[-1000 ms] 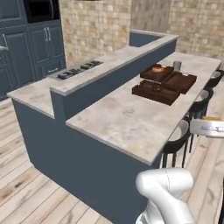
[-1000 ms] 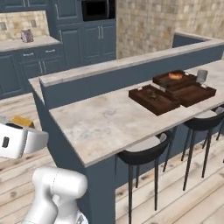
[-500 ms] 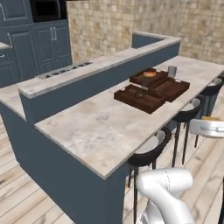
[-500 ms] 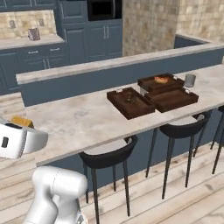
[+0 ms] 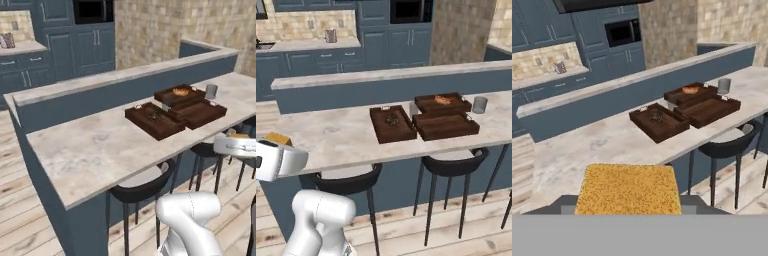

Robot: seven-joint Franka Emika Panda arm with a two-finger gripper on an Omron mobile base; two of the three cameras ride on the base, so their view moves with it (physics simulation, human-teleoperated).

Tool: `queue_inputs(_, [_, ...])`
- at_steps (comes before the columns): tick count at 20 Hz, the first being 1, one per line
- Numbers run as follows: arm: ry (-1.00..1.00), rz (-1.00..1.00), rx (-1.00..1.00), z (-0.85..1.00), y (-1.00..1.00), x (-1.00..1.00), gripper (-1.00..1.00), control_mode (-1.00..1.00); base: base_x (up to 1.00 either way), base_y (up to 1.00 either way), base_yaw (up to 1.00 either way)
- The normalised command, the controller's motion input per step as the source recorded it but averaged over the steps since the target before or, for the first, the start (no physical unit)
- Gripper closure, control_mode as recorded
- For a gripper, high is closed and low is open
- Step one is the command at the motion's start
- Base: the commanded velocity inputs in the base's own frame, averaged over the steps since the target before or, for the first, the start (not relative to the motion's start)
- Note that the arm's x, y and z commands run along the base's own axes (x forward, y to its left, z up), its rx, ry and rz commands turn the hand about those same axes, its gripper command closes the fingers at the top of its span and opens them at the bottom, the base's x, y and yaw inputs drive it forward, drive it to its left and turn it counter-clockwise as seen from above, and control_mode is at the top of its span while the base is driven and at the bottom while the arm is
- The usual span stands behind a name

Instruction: Take the cake and donut from the fridge and place them on the empty tray on the dining counter.

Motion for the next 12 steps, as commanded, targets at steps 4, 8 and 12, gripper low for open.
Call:
queue_inputs(4, [0.0,0.0,0.0,0.0,0.0,0.0,1.0,1.0,0.0,-1.0,0.39])
queue_inputs(8, [0.0,0.0,0.0,0.0,0.0,0.0,1.0,1.0,-0.01,-1.0,0.45])
queue_inputs(12, [0.0,0.0,0.0,0.0,0.0,0.0,1.0,1.0,0.0,-1.0,0.48])
